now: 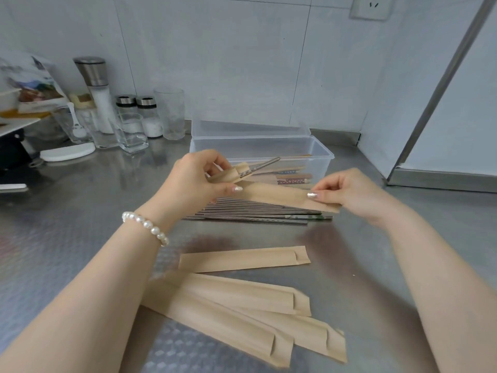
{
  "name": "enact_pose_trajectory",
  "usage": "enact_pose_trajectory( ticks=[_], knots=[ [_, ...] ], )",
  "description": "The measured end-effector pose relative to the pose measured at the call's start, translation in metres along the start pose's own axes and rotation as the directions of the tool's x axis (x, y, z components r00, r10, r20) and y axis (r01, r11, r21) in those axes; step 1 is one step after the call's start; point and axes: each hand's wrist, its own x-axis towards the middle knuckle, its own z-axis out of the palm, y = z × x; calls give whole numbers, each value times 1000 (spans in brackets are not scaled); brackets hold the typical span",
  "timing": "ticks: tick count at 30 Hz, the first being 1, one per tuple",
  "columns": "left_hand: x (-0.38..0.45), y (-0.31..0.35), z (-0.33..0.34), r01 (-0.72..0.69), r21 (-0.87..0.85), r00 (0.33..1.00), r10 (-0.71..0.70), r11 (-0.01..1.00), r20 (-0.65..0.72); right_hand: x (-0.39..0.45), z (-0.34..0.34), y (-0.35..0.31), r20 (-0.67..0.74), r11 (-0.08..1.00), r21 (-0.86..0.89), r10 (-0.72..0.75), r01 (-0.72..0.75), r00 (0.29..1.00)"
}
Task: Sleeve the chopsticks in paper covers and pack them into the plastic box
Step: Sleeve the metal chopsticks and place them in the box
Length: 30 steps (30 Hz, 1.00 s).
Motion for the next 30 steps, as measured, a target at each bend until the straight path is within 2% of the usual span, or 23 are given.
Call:
enact_pose_trajectory(
  ticks=[2,5,7,12,17,27,30],
  knots=[
    [0,-1,0,0,9,1000,0,1000,-5,-3,-5,-1,109,998,-54,42,-37,993],
    [1,-2,0,-1,23,1000,1,1000,-1,-8,0,-6,308,983,-173,107,-55,945],
    [1,-2,3,-10,45,1000,9,999,20,-11,8,-10,360,973,-225,136,-55,923],
    [-1,-4,13,-39,118,993,26,992,112,-7,21,-11,276,933,-356,53,51,960],
    [-2,-3,19,-50,121,986,30,991,165,-1,38,-9,198,936,-326,-67,131,978],
    [-2,-3,20,-48,127,983,24,991,184,5,46,-1,262,897,-392,-101,202,960],
    [-2,-3,20,-50,136,981,23,989,194,7,46,1,282,850,-474,-104,232,954]
  ],
)
